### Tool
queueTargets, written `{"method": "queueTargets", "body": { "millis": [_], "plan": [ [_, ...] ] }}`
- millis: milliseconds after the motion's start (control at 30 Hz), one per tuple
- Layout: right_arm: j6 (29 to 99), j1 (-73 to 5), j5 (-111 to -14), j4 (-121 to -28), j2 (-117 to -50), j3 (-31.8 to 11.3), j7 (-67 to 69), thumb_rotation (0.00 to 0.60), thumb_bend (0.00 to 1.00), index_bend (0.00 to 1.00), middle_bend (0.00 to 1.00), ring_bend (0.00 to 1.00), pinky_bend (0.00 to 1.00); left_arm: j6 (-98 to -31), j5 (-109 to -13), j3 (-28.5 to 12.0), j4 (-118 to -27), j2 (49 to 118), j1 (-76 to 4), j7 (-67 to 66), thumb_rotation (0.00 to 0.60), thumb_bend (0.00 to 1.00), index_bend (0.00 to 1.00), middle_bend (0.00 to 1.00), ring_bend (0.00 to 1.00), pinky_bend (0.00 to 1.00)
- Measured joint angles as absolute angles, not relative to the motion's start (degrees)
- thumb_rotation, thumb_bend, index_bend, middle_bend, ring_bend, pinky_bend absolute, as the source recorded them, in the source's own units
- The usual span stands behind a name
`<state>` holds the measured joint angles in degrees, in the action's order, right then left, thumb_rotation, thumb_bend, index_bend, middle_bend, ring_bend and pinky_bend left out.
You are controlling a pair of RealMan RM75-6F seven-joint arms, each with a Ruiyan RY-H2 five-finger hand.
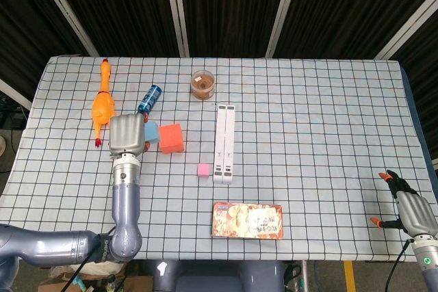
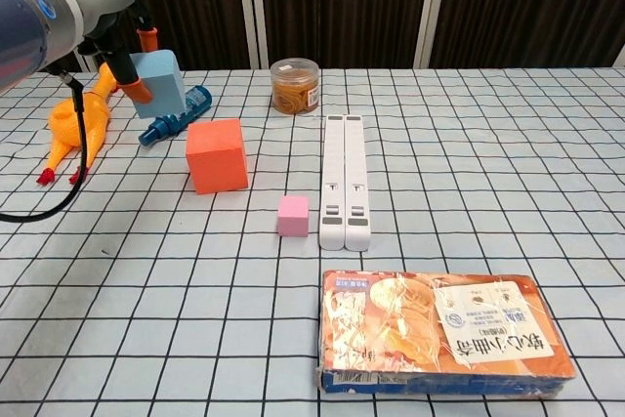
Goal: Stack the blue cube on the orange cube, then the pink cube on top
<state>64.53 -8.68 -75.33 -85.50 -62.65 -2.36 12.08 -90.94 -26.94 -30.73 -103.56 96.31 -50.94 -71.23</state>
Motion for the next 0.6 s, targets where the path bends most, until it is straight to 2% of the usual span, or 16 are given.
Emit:
{"method": "queueTargets", "body": {
  "millis": [600],
  "plan": [
    [64.3, -8.7, -74.7, -86.1, -62.3, -2.4, 11.3, 0.6, 0.04, 0.12, 0.05, 0.1, 0.21, -84.0, -24.2, -28.0, -97.8, 95.4, -53.8, -67.4, 0.6, 0.38, 0.44, 0.99, 0.83, 0.83]
  ]
}}
